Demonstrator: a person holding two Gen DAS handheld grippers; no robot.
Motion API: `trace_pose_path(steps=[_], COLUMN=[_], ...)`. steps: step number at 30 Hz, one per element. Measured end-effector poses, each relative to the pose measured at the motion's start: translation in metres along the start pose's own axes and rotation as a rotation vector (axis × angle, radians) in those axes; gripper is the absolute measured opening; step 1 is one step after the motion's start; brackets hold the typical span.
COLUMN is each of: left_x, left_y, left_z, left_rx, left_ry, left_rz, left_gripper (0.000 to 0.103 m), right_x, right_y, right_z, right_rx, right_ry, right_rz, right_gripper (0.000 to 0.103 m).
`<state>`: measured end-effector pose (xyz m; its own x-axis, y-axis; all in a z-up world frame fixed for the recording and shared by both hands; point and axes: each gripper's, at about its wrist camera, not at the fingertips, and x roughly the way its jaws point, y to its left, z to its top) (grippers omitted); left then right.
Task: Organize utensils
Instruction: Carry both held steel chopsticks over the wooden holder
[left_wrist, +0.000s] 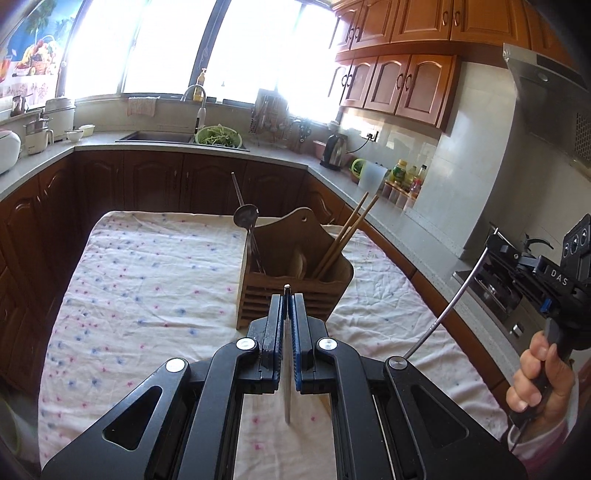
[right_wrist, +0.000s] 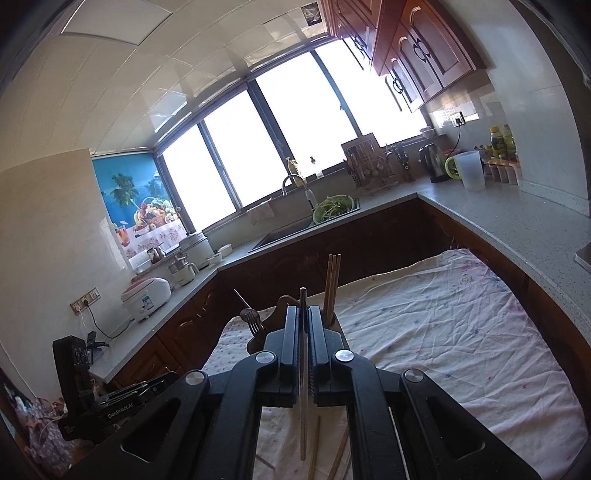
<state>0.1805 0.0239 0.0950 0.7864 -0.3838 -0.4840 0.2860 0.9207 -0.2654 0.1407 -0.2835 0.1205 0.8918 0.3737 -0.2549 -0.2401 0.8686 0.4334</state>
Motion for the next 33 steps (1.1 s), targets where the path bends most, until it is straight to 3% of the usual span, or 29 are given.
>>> trace_pose_path(steps=[17,33], left_x=[-0.016,-0.005], left_y=[0.005,0.007], left_z=[0.031,0.117], left_rx=[-0.011,-0.006], left_ry=[-0.105,-0.284], left_rz=[-0.008,0.026], left_gripper=[0.003,0.003], right_x=[0.018,0.069], right_y=[0.007,0.014], right_z=[0.008,0.066], right_rx=[-0.013,-0.04], right_ry=[-0.004,-0.129], right_rz=[0.002,-0.03], right_gripper=[0.004,0.004])
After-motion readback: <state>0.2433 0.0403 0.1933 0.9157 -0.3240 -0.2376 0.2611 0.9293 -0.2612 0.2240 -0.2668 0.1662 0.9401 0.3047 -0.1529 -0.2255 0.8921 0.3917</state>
